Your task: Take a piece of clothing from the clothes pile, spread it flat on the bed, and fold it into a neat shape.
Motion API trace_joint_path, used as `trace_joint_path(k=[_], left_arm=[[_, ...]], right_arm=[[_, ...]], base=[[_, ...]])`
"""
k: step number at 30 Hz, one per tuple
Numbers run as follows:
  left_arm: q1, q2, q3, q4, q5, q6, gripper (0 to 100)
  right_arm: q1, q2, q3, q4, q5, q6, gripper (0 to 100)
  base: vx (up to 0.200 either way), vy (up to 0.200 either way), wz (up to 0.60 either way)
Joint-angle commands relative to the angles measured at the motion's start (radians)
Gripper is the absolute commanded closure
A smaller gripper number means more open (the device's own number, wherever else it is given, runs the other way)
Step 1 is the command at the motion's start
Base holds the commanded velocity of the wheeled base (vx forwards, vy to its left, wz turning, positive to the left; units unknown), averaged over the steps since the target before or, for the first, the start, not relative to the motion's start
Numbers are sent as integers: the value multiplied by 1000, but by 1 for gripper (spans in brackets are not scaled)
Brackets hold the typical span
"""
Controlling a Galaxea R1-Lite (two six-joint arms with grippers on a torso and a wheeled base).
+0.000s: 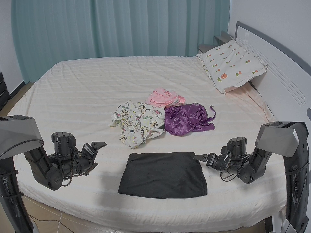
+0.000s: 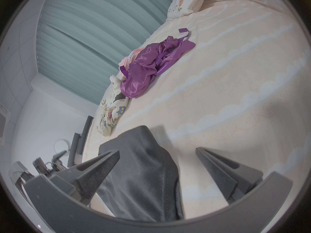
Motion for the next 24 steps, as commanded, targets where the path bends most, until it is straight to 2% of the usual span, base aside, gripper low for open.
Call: trace_joint_path(k=[1,2,6,7,16,24], left_arm=[[-1,34,35,-18,-1,-9,0],[-1,34,35,-18,-1,-10,0],[-2,34,37,-18,-1,-9,0],[-2,34,37,-18,-1,-9,0],[-4,34,42,-18,1,-7,0],[-4,34,45,-20,1,-6,0]], right_arm=[[7,6,-43,9,2,52,0],[17,11,-78,18,0,84,0],[28,32,-127,56,0,84,0],[33,37,-141,62,0,86,100],[39,52,-201,114,-4,92,100],[27,44,-193,111,-78,97,100]], base=[[0,0,0],[0,0,0],[0,0,0],[0,0,0],[0,0,0],[0,0,0]])
